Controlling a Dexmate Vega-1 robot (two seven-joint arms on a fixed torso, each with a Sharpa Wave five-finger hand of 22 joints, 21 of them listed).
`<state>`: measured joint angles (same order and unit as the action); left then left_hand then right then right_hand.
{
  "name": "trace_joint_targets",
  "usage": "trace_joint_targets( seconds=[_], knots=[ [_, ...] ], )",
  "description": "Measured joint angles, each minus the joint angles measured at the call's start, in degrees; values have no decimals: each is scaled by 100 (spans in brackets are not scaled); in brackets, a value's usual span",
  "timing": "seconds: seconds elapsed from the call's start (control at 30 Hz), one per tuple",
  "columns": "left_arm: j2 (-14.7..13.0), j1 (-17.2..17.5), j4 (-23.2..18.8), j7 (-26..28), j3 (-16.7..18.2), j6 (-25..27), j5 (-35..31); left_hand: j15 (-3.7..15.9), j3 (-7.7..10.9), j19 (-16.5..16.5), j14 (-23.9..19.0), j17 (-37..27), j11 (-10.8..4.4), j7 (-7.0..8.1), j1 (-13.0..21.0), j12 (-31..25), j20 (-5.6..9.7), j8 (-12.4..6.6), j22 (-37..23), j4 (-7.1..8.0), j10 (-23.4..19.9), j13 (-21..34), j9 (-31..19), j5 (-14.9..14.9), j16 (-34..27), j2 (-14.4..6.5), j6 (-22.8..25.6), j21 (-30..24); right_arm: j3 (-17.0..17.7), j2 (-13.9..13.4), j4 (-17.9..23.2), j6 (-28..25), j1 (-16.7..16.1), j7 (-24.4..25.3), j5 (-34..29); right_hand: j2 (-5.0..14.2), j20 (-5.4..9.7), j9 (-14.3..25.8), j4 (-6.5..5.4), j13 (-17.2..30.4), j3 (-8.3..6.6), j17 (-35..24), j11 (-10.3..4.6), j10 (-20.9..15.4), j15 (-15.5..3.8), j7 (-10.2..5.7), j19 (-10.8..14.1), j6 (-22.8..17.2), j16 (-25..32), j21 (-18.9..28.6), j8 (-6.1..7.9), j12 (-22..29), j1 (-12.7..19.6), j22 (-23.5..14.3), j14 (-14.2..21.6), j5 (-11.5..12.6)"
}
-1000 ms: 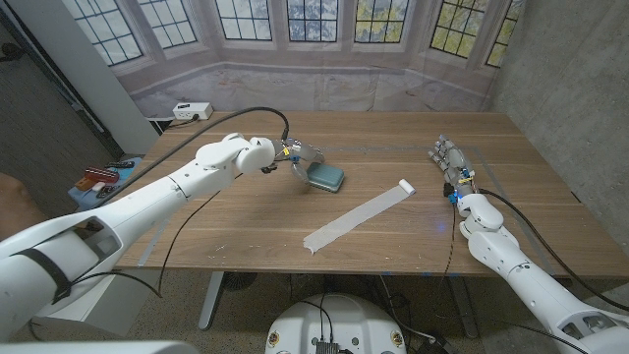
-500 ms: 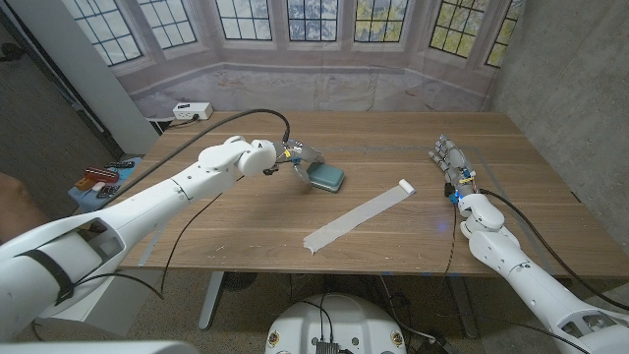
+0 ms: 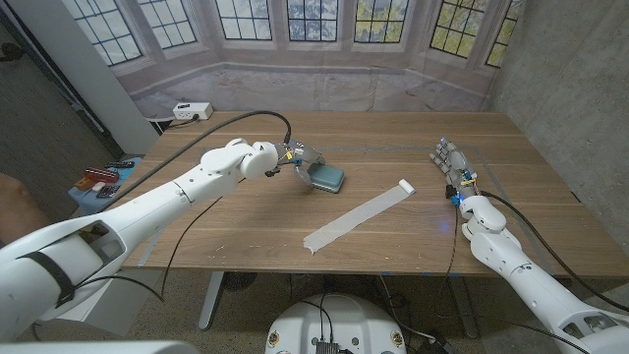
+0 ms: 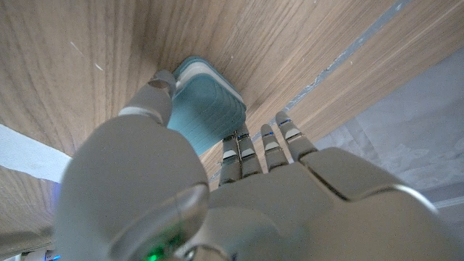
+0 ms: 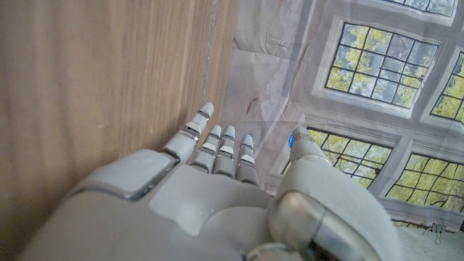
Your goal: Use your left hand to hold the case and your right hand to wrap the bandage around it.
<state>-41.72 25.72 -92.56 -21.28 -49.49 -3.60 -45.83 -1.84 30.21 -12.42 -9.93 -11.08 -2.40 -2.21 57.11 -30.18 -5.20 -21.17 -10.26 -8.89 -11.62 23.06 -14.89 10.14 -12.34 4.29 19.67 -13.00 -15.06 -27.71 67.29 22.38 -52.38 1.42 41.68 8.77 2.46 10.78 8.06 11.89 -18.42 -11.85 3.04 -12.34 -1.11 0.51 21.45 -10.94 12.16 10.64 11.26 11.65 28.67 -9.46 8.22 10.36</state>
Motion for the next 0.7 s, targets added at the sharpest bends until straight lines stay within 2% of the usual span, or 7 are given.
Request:
trace_joint_targets(
  seconds=[0.13,0.2,0.4,0.7],
  knots=[
    [-2,52,-39,113,0,46,-65,103,-38,-122,-262,-27,-74,28,52,-167,-23,-194,0,-26,-270,90,-41,-1,-60,21,318,-4,12,0,-9,19,-16,-13,20,0,0,0,0,0,0,0,0,0,0,0,0,0,0,0,0,0,0,0,0,0],
    [-5,68,-51,183,0,65,-106,154,-77,-161,-354,-27,-114,29,92,-210,17,-267,0,-20,-342,122,-52,-2,-82,13,401,-4,18,2,-16,25,-23,-17,26,0,0,0,0,0,0,0,0,0,0,0,0,0,0,0,0,0,0,0,0,0],
    [-23,117,-84,297,10,92,-172,218,-101,-239,-455,-54,-170,80,127,-285,34,-295,0,4,-459,164,-82,5,-82,34,532,-4,22,9,-25,42,-34,-32,39,0,0,0,0,0,0,0,0,0,0,0,0,0,0,0,0,0,0,0,0,0],
    [-47,153,-105,399,43,104,-221,225,-148,-244,-525,-53,-168,91,111,-298,40,-324,0,4,-519,207,-83,6,-82,17,542,-4,23,2,-1,43,-39,-36,42,0,0,0,0,0,0,0,0,0,0,0,0,0,0,0,0,0,0,0,0,0]
  ],
)
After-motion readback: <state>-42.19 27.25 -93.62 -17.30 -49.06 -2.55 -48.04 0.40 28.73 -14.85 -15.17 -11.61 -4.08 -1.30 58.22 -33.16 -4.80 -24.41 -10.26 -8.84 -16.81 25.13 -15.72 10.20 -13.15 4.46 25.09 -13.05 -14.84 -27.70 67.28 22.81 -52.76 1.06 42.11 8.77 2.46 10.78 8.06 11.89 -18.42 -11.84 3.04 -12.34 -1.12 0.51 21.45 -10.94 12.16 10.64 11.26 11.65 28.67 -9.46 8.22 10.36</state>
